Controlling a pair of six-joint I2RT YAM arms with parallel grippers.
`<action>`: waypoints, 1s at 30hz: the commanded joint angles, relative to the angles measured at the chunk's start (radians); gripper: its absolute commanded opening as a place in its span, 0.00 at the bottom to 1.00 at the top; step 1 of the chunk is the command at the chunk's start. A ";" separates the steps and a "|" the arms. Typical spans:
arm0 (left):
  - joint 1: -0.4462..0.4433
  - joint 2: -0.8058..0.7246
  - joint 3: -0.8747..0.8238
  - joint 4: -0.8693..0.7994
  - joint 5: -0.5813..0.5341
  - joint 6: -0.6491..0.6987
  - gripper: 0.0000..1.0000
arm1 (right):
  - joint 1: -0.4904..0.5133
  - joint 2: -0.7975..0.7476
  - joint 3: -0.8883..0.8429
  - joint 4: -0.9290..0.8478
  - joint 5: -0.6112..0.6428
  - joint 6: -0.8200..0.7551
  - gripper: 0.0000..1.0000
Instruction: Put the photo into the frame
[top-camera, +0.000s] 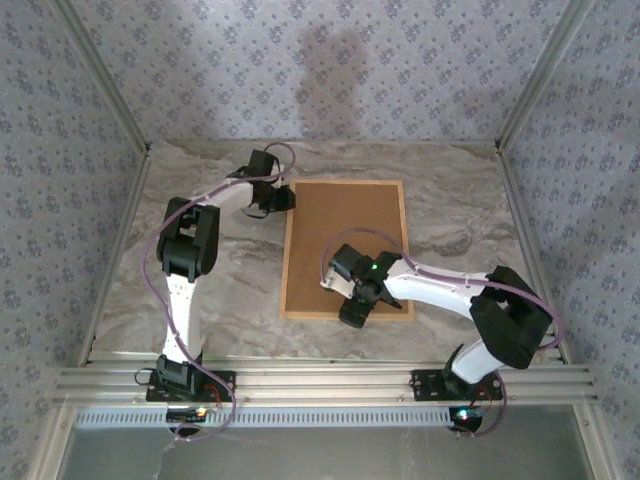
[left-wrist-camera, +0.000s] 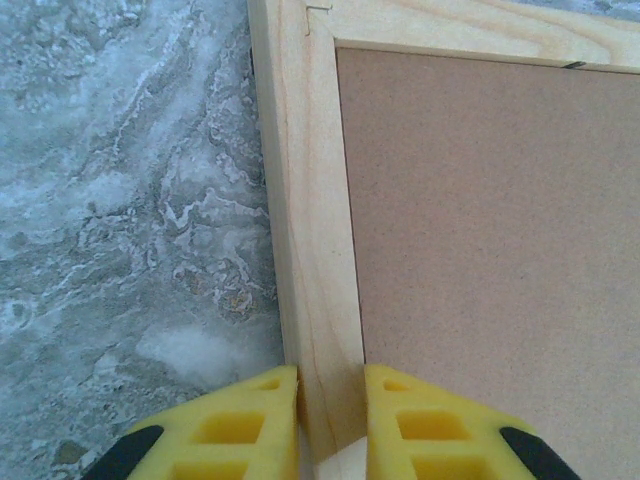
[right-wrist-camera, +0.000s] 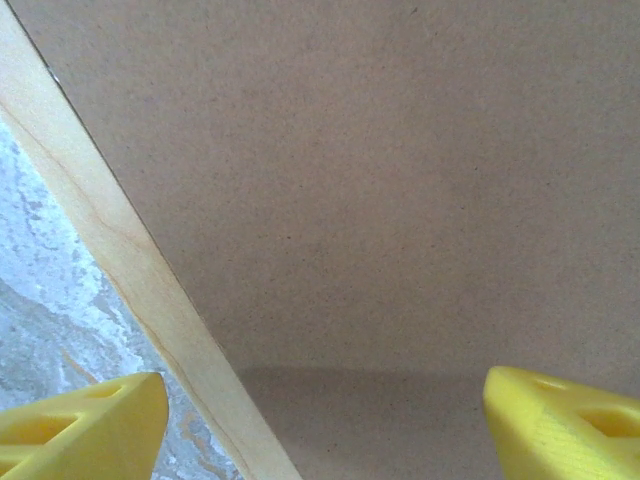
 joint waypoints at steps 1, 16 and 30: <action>0.007 0.020 0.024 -0.038 0.012 0.007 0.20 | 0.003 0.022 0.010 -0.024 0.026 -0.015 0.84; 0.007 0.022 0.018 -0.036 0.023 0.009 0.20 | 0.004 0.044 0.028 -0.023 0.061 -0.010 0.80; 0.007 0.021 0.017 -0.038 0.026 0.013 0.19 | -0.001 0.059 0.047 -0.016 0.071 -0.021 0.76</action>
